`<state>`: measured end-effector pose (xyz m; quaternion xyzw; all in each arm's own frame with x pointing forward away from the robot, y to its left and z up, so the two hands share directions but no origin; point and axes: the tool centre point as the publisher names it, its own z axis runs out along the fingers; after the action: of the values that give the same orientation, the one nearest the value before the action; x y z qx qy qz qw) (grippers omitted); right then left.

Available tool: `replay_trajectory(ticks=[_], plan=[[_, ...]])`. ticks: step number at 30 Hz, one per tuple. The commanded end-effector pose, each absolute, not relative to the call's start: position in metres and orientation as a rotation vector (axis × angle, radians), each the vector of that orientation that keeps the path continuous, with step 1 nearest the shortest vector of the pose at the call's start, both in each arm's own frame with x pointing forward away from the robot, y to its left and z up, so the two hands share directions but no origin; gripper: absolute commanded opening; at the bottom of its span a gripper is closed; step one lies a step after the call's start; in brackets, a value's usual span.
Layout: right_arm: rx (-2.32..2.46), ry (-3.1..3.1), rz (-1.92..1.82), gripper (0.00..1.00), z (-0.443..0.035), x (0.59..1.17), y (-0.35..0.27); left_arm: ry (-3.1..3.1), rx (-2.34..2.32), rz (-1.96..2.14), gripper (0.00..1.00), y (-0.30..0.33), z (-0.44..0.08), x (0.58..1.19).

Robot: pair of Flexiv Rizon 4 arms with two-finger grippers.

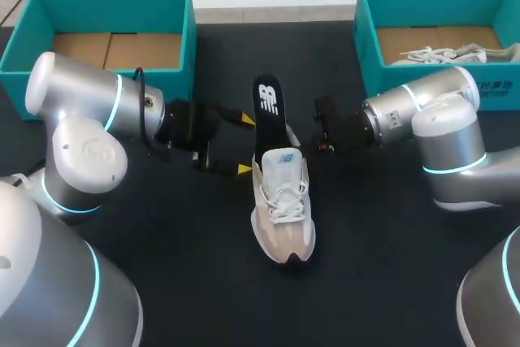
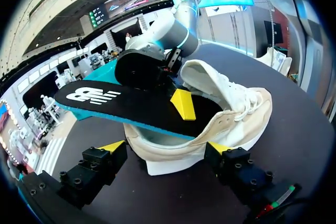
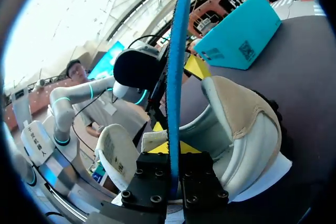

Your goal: Take the shoe out of the shoebox, open the shoe tongue, remove and reinsert the insole, then place the shoe into the shoebox

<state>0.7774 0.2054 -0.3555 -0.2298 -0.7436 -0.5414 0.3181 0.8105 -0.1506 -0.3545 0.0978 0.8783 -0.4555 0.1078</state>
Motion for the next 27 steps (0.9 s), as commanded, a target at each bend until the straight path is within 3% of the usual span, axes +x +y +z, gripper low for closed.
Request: replay_trajectory(ticks=[1,6,14,20,23,24,27], plan=[[-0.623,-1.993,-1.45,0.35,-0.348,0.777,0.203,2.589,0.293,-1.335,1.0,-0.153,-0.354,0.81],[-0.593,-2.047,-1.462,0.39,-0.333,0.788,0.197,2.586,0.298,-1.336,1.0,-0.154,-0.354,0.81],[-0.574,-2.086,-1.465,0.35,-0.325,0.806,0.187,2.584,0.288,-1.336,1.0,-0.152,-0.354,0.81],[-0.55,-2.088,-1.448,0.25,-0.328,0.813,0.188,2.583,0.274,-1.335,1.0,-0.149,-0.354,0.807],[-0.556,-2.07,-1.433,0.11,-0.333,0.809,0.189,2.584,0.271,-1.335,1.0,-0.149,-0.354,0.807],[-0.564,-2.064,-1.428,0.0,-0.335,0.807,0.189,2.584,0.271,-1.335,1.0,-0.149,-0.354,0.806],[-0.592,-2.052,-1.405,0.0,-0.341,0.8,0.189,2.583,0.271,-1.336,1.0,-0.15,-0.354,0.806]])
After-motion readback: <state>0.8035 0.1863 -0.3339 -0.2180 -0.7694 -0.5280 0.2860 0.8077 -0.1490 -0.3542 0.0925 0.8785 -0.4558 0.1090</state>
